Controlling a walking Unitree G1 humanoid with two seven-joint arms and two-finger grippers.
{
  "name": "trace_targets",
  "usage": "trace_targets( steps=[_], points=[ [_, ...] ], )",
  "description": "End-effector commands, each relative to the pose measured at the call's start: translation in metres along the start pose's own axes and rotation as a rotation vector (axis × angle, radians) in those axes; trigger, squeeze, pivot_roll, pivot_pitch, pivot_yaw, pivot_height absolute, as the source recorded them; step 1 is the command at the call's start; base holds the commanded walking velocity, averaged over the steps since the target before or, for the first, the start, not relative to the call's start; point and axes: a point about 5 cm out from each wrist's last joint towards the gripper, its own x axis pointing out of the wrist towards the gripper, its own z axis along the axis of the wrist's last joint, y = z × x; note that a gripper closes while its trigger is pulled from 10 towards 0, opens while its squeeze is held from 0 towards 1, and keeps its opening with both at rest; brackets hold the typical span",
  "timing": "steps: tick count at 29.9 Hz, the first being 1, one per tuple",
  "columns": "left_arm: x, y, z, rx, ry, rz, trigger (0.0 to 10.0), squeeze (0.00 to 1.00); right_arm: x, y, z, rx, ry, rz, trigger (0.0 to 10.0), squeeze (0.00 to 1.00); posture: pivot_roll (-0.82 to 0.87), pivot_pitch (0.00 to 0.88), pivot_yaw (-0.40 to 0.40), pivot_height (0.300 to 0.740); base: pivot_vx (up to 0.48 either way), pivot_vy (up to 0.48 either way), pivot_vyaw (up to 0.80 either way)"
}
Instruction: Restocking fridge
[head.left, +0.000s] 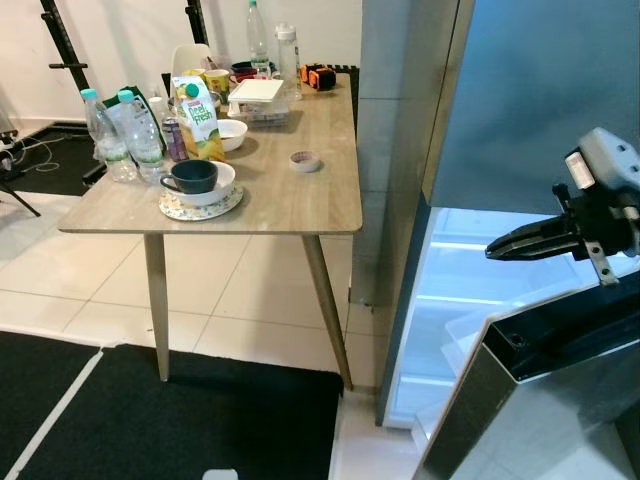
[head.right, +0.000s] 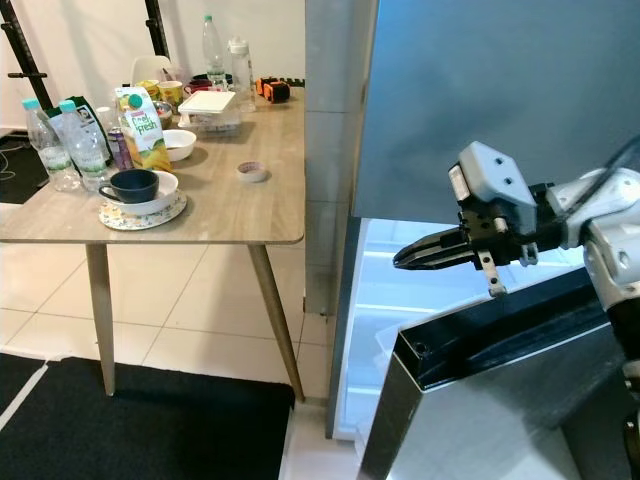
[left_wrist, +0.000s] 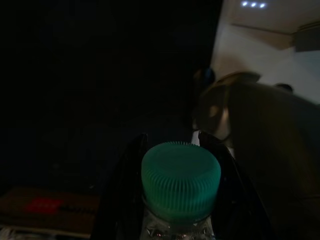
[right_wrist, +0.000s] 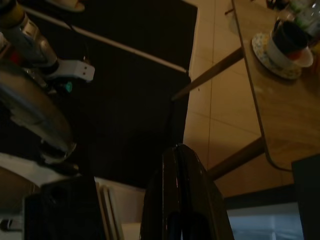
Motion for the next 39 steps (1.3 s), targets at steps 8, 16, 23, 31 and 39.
trace_targets(
  steps=[8, 16, 23, 31, 39],
  points=[
    [-0.001, 0.005, -0.002, 0.028, 0.022, 0.017, 10.0, 0.0, 0.001, 0.007, -0.006, 0.038, -0.021, 0.007, 10.0, 0.0, -0.12, 0.0, 0.003, 0.74, -0.12, 0.0, 0.0],
    [0.0, 0.004, -0.002, 0.049, 0.027, 0.017, 10.0, 0.0, 0.005, 0.014, -0.011, 0.064, -0.01, 0.032, 10.0, 0.0, -0.11, 0.0, 0.006, 0.74, -0.26, 0.0, 0.0],
    [-0.001, 0.004, -0.002, 0.052, 0.029, 0.018, 10.0, 0.0, 0.013, 0.023, -0.017, 0.092, 0.004, 0.072, 10.0, 0.0, -0.11, 0.0, 0.006, 0.74, -0.275, 0.0, 0.0],
    [-0.001, 0.005, -0.002, 0.058, 0.028, 0.02, 10.0, 0.0, 0.028, 0.034, -0.021, 0.119, 0.005, 0.137, 10.0, 0.0, -0.11, 0.0, 0.0, 0.74, -0.272, 0.0, 0.0],
    [-0.001, 0.006, -0.002, 0.063, 0.026, 0.019, 10.0, 0.0, 0.05, 0.057, -0.076, 0.311, 0.173, 0.131, 10.0, 0.0, -0.12, 0.0, -0.002, 0.74, -0.276, 0.0, 0.0]
  ],
)
